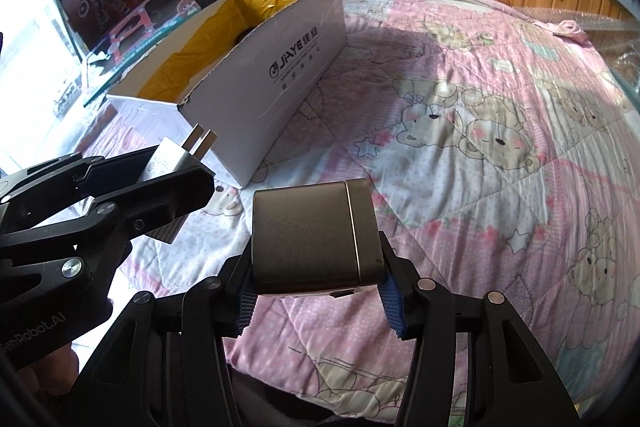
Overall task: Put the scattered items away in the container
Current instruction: 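Lift and carry the tan box and white charger over the white box with both tools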
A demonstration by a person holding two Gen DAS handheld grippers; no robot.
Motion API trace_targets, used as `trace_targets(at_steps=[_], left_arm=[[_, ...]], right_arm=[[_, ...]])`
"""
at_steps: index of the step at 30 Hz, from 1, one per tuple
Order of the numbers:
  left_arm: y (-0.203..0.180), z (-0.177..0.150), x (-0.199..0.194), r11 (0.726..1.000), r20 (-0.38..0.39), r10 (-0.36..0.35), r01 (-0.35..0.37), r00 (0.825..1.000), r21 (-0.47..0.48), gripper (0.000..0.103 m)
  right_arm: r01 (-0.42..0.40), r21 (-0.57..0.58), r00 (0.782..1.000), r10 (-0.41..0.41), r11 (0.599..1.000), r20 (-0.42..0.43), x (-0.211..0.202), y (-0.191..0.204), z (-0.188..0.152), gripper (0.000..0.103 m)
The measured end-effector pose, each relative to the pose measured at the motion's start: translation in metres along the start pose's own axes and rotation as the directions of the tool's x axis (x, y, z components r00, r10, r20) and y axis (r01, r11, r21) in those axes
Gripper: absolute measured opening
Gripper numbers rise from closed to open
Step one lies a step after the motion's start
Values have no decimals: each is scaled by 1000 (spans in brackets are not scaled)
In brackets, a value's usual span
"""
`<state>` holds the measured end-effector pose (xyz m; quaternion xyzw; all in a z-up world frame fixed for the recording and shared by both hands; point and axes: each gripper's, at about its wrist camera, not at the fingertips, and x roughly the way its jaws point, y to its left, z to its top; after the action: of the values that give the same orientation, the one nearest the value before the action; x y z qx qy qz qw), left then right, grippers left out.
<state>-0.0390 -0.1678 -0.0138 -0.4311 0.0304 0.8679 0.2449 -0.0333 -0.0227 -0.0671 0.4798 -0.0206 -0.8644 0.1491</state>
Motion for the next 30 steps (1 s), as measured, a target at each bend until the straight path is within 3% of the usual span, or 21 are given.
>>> trace_targets(at_steps=[15,30], left_arm=[[38,-14,-35,998,21,-1,3,1000,-61,33],[101,8,-59,987,45,62,-55,997,-151,33]], right_arm=[[-64,-143,998,63,988,-13,-4,55,21,54],[-128,-255,992,126,958,-25,-3,86,70,54]])
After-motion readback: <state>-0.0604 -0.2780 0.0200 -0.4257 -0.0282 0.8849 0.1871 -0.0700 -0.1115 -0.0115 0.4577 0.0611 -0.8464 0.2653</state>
